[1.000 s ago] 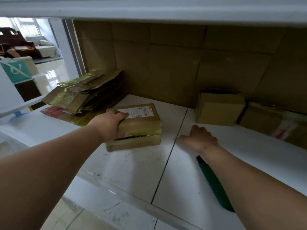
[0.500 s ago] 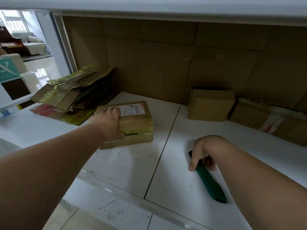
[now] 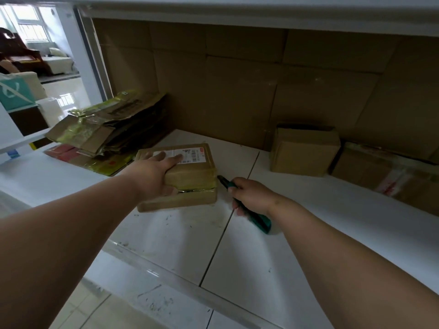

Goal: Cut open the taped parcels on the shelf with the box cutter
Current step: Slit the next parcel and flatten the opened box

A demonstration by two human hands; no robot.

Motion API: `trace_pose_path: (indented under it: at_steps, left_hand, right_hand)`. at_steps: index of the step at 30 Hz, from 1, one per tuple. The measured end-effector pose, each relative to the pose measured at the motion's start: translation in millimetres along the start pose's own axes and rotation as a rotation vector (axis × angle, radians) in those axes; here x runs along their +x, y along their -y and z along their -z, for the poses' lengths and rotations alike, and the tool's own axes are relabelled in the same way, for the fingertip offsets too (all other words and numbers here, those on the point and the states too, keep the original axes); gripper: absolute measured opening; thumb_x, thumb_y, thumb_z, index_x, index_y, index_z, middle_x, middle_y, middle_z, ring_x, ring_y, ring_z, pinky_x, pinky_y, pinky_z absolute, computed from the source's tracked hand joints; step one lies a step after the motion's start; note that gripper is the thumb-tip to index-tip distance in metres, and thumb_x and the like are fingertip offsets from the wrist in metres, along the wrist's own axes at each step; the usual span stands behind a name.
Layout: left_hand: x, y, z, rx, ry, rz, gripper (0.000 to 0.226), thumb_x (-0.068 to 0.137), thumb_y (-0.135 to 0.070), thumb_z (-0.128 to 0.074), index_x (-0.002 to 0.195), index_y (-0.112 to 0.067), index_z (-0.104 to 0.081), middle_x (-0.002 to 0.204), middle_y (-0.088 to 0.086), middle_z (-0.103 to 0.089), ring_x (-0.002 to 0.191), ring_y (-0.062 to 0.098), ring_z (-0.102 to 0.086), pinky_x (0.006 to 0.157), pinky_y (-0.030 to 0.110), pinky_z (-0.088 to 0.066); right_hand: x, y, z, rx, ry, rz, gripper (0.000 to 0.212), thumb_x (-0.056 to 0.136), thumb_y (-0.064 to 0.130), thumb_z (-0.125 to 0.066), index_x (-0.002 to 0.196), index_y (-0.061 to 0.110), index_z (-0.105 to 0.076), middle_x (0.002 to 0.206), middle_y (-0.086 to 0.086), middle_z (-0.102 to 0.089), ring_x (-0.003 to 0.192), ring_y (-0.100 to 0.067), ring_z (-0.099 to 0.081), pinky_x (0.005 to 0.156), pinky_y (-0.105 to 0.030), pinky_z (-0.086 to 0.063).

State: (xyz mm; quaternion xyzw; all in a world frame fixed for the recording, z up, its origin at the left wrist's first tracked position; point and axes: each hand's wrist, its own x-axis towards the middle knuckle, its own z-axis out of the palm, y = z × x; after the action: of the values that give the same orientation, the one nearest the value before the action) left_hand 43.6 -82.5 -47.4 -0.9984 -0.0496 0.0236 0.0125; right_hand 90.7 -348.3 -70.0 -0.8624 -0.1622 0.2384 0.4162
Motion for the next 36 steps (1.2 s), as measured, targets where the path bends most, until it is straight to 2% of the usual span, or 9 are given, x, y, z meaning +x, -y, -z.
trace_pose_path:
  at_steps: [4, 11, 16, 19, 22, 24, 27, 32, 36]
  left_hand:
    - [-1.7, -3.3, 5.8, -0.014, 0.037, 0.011, 0.089, 0.085, -0.061, -0.060, 0.151, -0.050, -0.002, 0.163, -0.001, -0.012, 0.149, 0.033, -0.009, 0.117, 0.054, -0.014]
    - [-0.4, -2.4, 5.1, -0.004, 0.052, 0.008, 0.078, 0.087, -0.073, -0.040, 0.151, -0.050, -0.002, 0.163, 0.001, -0.012, 0.149, 0.033, -0.008, 0.117, 0.053, -0.014]
    - [-2.2, -3.4, 6.9, -0.006, 0.051, 0.006, 0.075, 0.088, -0.073, -0.037, 0.151, -0.049, -0.004, 0.163, 0.002, -0.014, 0.148, 0.034, -0.012, 0.117, 0.052, -0.015]
    - [-3.6, -3.8, 7.9, -0.008, 0.056, 0.002, 0.075, 0.089, -0.072, -0.037, 0.152, -0.048, -0.005, 0.163, 0.002, -0.014, 0.148, 0.034, -0.011, 0.117, 0.052, -0.013]
    - [-3.9, -3.3, 9.5, -0.009, 0.066, 0.000, 0.074, 0.089, -0.071, -0.037, 0.152, -0.048, -0.005, 0.163, 0.003, -0.013, 0.148, 0.034, -0.011, 0.117, 0.053, -0.013]
    - [-3.8, -3.4, 10.1, -0.010, 0.075, -0.003, 0.073, 0.090, -0.072, -0.035, 0.152, -0.048, -0.006, 0.163, 0.003, -0.013, 0.148, 0.034, -0.010, 0.118, 0.053, -0.013]
    - [-4.4, -5.5, 9.8, -0.002, 0.081, -0.002, 0.072, 0.090, -0.072, -0.034, 0.151, -0.049, -0.005, 0.163, 0.002, -0.012, 0.149, 0.034, -0.008, 0.118, 0.053, -0.011]
    - [-4.8, -7.7, 9.6, 0.021, 0.084, -0.007, 0.071, 0.090, -0.071, -0.032, 0.151, -0.049, -0.004, 0.164, 0.002, -0.011, 0.149, 0.034, -0.007, 0.118, 0.053, -0.009]
    - [-4.0, -7.2, 8.7, 0.015, 0.083, -0.014, 0.071, 0.090, -0.071, -0.033, 0.152, -0.049, -0.004, 0.164, 0.003, -0.010, 0.149, 0.034, -0.006, 0.118, 0.053, -0.008]
  right_hand:
    - [0.3, -4.0, 0.7, -0.065, -0.079, 0.072, 0.022, 0.104, 0.031, -0.042, 0.085, 0.030, -0.053, 0.077, -0.003, -0.066, 0.053, -0.009, -0.059, 0.041, -0.012, -0.038]
    - [2.4, -6.9, -3.1, -0.078, -0.141, 0.115, 0.025, 0.103, 0.031, -0.042, 0.081, 0.029, -0.054, 0.073, -0.001, -0.065, 0.053, -0.009, -0.057, 0.044, -0.013, -0.039]
    - [3.8, -10.9, -7.7, -0.056, -0.168, 0.132, 0.025, 0.102, 0.031, -0.042, 0.082, 0.026, -0.056, 0.073, -0.002, -0.065, 0.054, -0.008, -0.058, 0.045, -0.012, -0.039]
    - [2.4, -11.3, -9.1, -0.078, -0.179, 0.142, 0.025, 0.102, 0.032, -0.041, 0.083, 0.023, -0.055, 0.076, -0.005, -0.066, 0.059, -0.014, -0.060, 0.055, -0.023, -0.046]
    - [5.0, -9.5, -9.8, -0.172, -0.188, 0.161, 0.025, 0.102, 0.032, -0.039, 0.085, 0.019, -0.053, 0.085, -0.013, -0.066, 0.073, -0.029, -0.064, 0.069, -0.039, -0.052]
    - [8.0, -10.4, -9.0, -0.272, -0.183, 0.177, 0.026, 0.103, 0.034, -0.037, 0.081, 0.023, -0.046, 0.082, -0.012, -0.062, 0.075, -0.030, -0.061, 0.063, -0.039, -0.047]
    - [12.7, -15.9, -9.9, -0.457, -0.158, 0.200, 0.027, 0.102, 0.039, -0.037, 0.077, 0.031, -0.036, 0.073, 0.000, -0.052, 0.063, -0.017, -0.051, 0.051, -0.030, -0.030]
    - [18.9, -23.0, -13.4, -0.553, -0.160, 0.198, 0.022, 0.101, 0.044, -0.036, 0.081, 0.035, -0.034, 0.072, 0.004, -0.052, 0.061, -0.013, -0.050, 0.049, -0.029, -0.028]
    - [18.7, -23.6, -13.1, -0.624, -0.180, 0.201, 0.019, 0.102, 0.044, -0.035, 0.091, 0.029, -0.037, 0.072, 0.004, -0.051, 0.061, -0.013, -0.049, 0.048, -0.029, -0.027]
